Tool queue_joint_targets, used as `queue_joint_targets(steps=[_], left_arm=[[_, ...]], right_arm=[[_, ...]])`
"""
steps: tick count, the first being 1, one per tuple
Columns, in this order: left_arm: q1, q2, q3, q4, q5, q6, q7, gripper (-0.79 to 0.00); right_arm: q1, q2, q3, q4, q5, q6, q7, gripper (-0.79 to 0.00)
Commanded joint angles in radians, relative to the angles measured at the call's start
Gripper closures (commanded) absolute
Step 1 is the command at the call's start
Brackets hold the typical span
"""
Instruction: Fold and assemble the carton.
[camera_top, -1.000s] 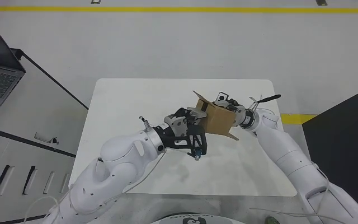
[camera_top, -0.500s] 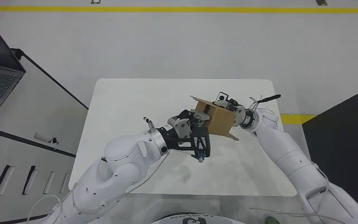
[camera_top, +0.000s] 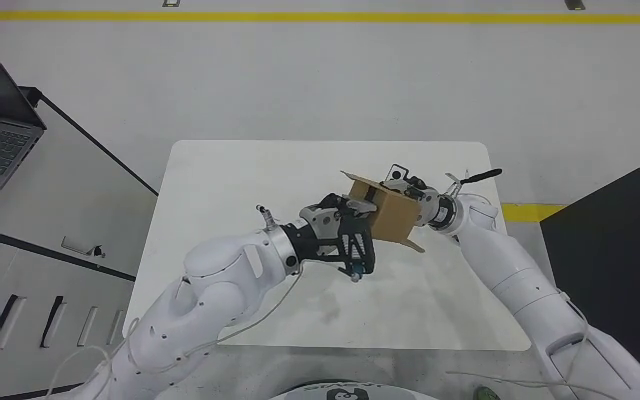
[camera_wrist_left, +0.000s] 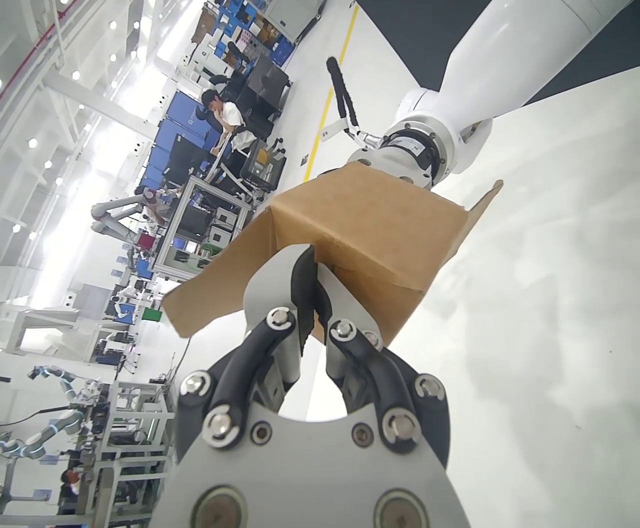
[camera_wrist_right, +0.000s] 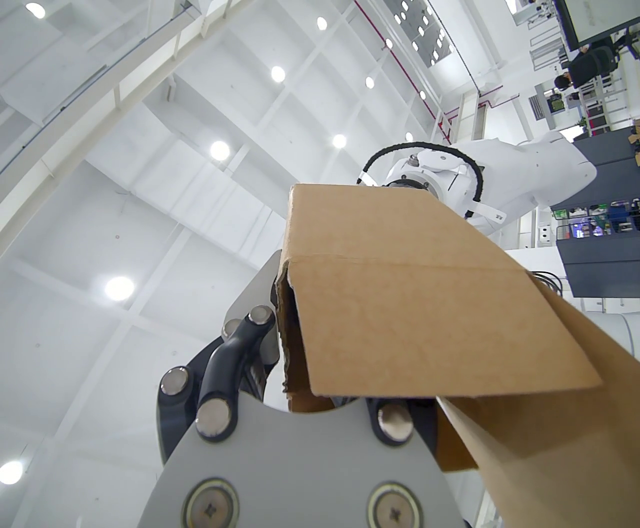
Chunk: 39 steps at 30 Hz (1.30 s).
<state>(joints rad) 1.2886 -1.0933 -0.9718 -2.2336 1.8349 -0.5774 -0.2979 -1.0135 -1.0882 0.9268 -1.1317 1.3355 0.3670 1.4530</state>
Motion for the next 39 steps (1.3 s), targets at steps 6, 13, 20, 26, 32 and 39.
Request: queue_joint_targets(steps=[6,13,20,26,32,39], left_arm=[[-0.009,-0.005,0.005,0.009,-0.011,-0.005,-0.004,0.0],[-0.008,-0.009,-0.008,0.014,-0.016,0.026,-0.023,0.0],[-0.015,-0.012,-0.002,0.016,-0.012,0.01,-0.024,0.0],[-0.022,-0.015,0.013,0.022,-0.003,-0.004,-0.011,0.0],[-0.02,-0.018,-0.003,0.023,-0.007,0.018,-0.024,0.0],[-0.017,-0.019,0.0,0.021,-0.009,0.0,-0.023,0.0]], right_arm=[[0.0,0.0,0.0,0.0,0.0,0.0,0.0,0.0],[0.0,0.0,0.0,0.0,0.0,0.0,0.0,0.0],[0.0,0.0,0.0,0.0,0.0,0.0,0.0,0.0],[0.0,0.0,0.0,0.0,0.0,0.0,0.0,0.0],[0.0,0.0,0.0,0.0,0.0,0.0,0.0,0.0],[0.0,0.0,0.0,0.0,0.0,0.0,0.0,0.0]])
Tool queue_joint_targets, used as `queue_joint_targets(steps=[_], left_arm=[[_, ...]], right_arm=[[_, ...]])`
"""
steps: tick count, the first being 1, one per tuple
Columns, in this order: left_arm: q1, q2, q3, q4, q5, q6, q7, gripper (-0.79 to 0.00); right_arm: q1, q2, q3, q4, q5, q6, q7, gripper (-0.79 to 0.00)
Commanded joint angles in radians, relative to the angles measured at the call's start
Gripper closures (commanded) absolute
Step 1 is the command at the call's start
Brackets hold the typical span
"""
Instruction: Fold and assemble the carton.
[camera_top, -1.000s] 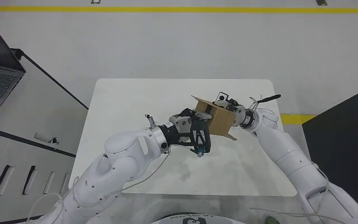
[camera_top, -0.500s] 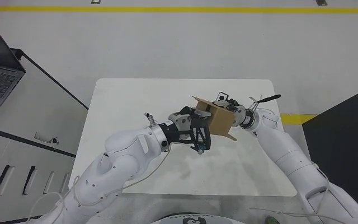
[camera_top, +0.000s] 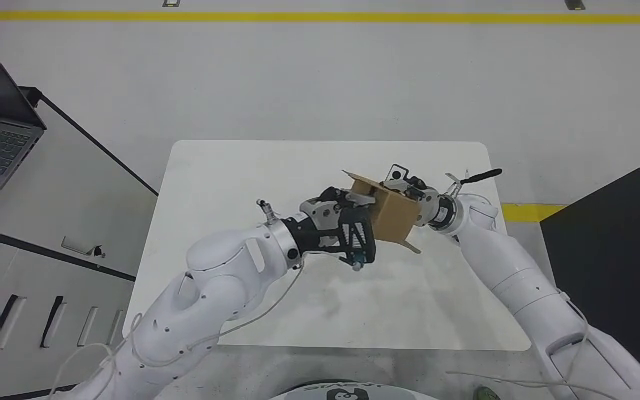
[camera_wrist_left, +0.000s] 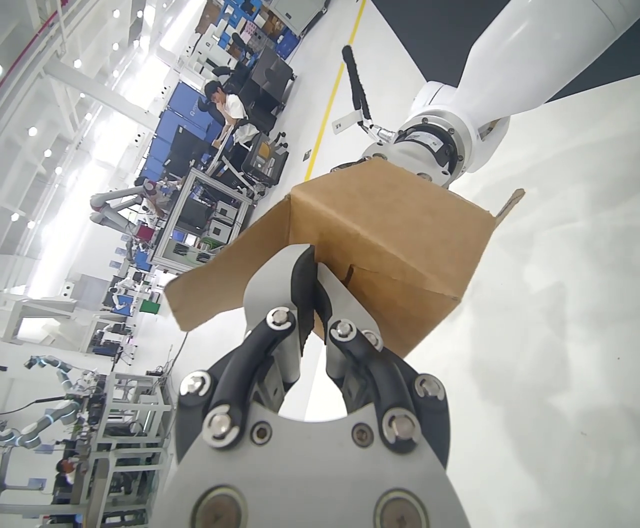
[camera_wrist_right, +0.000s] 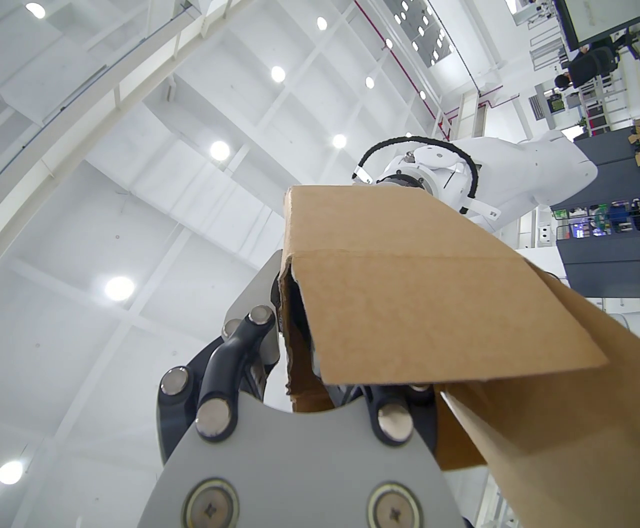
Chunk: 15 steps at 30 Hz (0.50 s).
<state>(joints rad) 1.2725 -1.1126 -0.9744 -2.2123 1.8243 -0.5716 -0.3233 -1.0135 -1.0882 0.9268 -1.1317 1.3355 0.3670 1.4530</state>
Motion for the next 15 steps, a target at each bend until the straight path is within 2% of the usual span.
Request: queue_joint_targets(steps=[1,15], left_arm=[[-0.002,0.0,0.005,-0.001,0.004,-0.013,0.007,0.0],[0.01,-0.004,-0.012,-0.004,-0.005,0.005,-0.003,0.0]], right_arm=[[0.0,0.0,0.0,0.0,0.0,0.0,0.0,0.0],[0.0,0.0,0.0,0.0,0.0,0.0,0.0,0.0]])
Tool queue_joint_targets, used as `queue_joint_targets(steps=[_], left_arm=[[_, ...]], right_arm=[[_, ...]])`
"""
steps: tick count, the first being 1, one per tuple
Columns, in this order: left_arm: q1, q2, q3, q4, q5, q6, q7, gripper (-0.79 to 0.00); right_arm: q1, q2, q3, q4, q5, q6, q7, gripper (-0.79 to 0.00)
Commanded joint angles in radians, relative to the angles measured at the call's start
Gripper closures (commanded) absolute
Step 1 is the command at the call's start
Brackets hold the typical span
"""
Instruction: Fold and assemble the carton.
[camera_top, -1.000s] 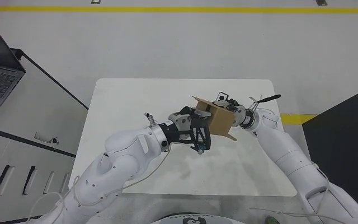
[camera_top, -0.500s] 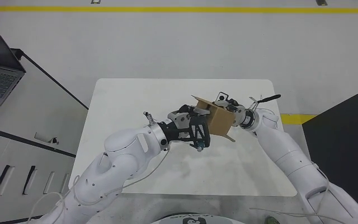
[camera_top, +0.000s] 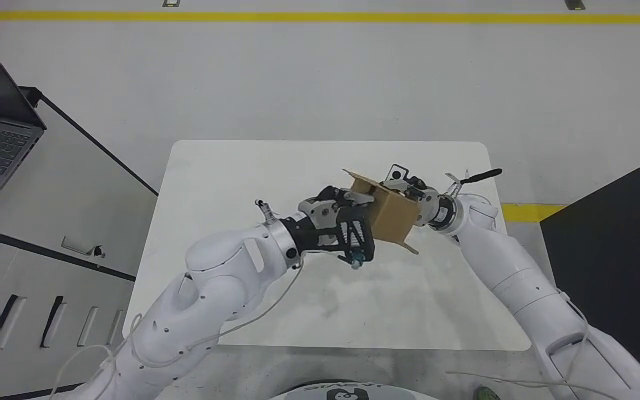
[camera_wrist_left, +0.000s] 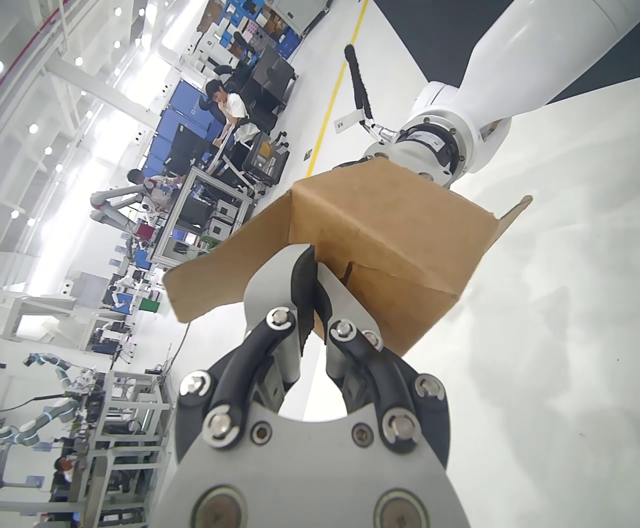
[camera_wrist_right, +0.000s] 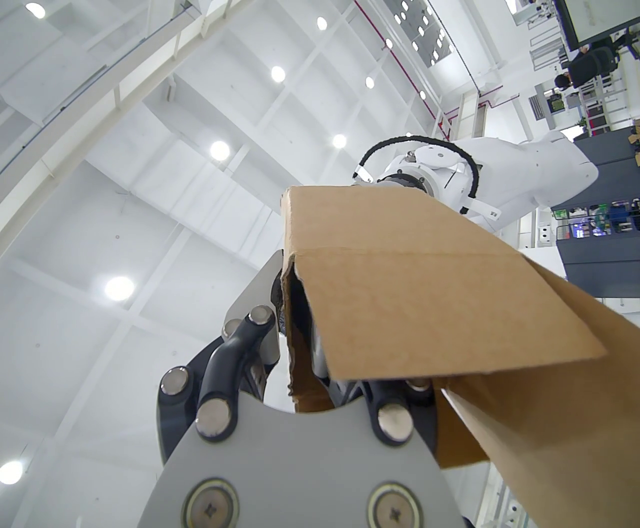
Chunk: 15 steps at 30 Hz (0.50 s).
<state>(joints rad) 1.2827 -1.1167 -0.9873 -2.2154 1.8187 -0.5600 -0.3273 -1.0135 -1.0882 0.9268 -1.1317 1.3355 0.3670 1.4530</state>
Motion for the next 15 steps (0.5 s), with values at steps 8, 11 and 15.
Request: queue_joint_targets(steps=[8,11,15], left_arm=[[-0.002,0.0,0.015,-0.005,0.027,-0.037,0.023,0.0],[0.007,-0.002,0.003,-0.007,0.013,-0.01,0.012,0.0],[0.013,-0.003,-0.004,-0.01,0.0,-0.009,0.003,0.0]], right_arm=[[0.0,0.0,0.0,0.0,0.0,0.0,0.0,0.0],[0.0,0.0,0.0,0.0,0.0,0.0,0.0,0.0],[0.0,0.0,0.0,0.0,0.0,0.0,0.0,0.0]])
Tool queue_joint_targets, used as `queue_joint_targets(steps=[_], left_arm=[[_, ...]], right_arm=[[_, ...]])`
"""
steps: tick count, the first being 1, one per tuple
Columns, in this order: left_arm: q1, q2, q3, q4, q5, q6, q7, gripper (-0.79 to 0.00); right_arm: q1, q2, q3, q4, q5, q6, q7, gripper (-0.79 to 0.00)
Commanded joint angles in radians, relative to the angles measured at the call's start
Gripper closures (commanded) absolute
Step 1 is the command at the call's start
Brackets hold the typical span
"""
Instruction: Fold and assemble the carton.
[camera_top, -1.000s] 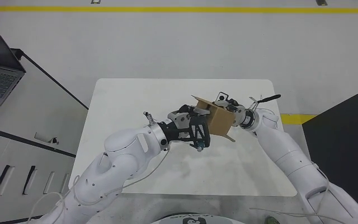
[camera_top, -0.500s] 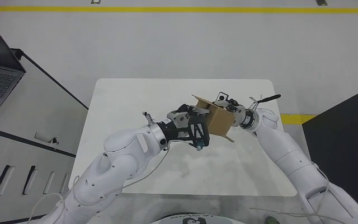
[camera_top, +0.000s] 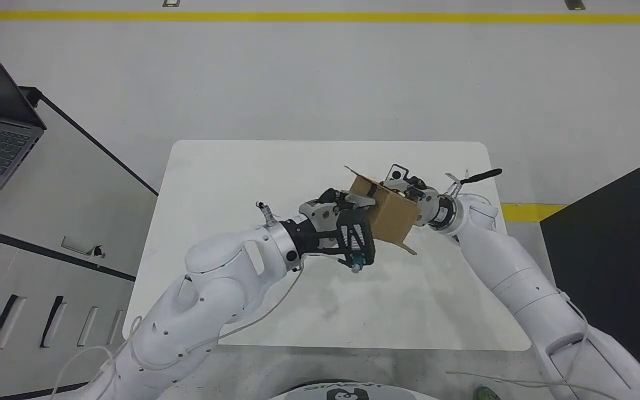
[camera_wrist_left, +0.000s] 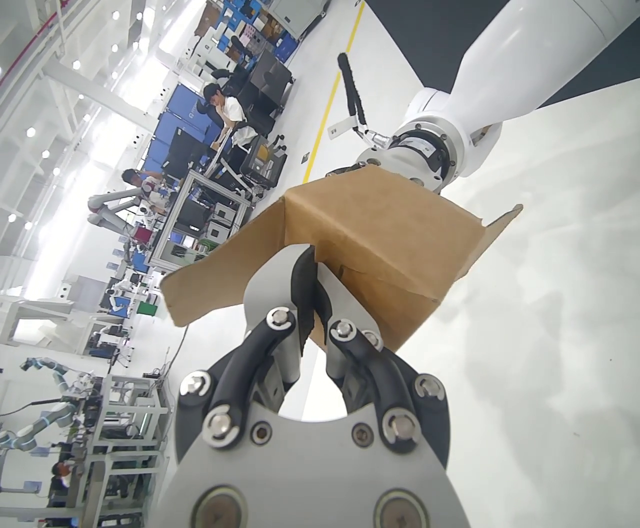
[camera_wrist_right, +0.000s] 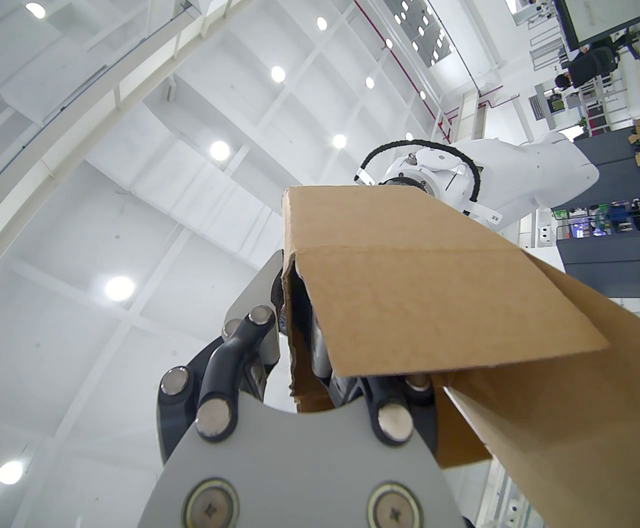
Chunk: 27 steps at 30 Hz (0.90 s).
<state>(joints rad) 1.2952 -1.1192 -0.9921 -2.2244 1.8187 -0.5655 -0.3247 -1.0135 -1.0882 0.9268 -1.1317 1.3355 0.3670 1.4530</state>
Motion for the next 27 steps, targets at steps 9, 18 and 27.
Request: queue_joint_targets(steps=[9,18,27], left_arm=[[0.0,0.0,0.007,-0.001,0.01,-0.027,0.027,0.0],[0.039,0.005,-0.07,-0.026,-0.057,-0.01,0.031,0.0],[0.103,0.018,-0.166,-0.076,-0.073,-0.02,0.031,0.0]], right_arm=[[0.0,0.0,0.0,0.0,0.0,0.0,0.0,0.0],[-0.009,-0.001,0.007,-0.015,0.006,-0.012,-0.026,0.0],[-0.042,0.008,0.066,-0.056,-0.017,-0.027,-0.033,0.0]])
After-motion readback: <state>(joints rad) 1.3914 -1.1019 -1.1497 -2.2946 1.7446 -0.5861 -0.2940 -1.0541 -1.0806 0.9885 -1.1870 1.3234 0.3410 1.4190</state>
